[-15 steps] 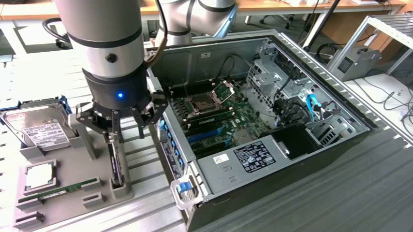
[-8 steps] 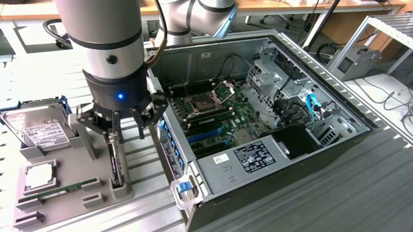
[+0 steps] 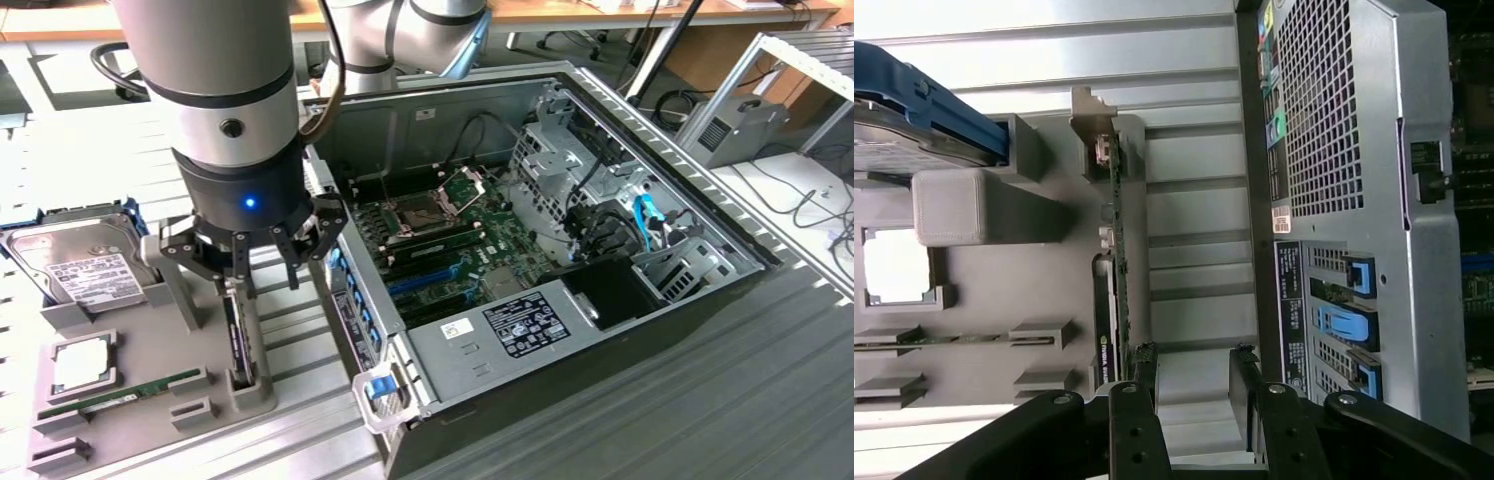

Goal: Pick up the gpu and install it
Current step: 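Pick up the gpu and move the gpu toward the slot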

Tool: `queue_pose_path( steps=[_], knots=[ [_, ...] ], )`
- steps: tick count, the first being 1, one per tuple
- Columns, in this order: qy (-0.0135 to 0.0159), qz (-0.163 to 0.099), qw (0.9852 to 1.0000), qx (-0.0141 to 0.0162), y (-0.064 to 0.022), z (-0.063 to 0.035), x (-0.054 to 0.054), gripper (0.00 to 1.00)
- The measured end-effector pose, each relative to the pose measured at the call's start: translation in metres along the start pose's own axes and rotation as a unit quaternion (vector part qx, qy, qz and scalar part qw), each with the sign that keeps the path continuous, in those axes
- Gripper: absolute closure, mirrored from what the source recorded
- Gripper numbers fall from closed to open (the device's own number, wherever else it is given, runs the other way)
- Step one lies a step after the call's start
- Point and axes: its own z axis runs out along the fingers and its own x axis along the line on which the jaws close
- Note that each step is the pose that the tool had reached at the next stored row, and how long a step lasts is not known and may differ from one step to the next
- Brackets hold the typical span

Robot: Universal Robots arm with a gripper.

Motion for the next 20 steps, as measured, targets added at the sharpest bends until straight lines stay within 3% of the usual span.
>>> queue_pose_path(
  steps=[9, 18, 20],
  knots=[
    [-0.0001, 0.0, 1.0, 0.0, 0.001, 0.0024, 0.001, 0.58],
    [-0.0001, 0.0, 1.0, -0.0001, 0.0008, 0.0053, 0.009, 0.58],
    [0.0, 0.0, 1.0, 0.0, -0.0004, 0.0157, 0.02, 0.58]
  ],
)
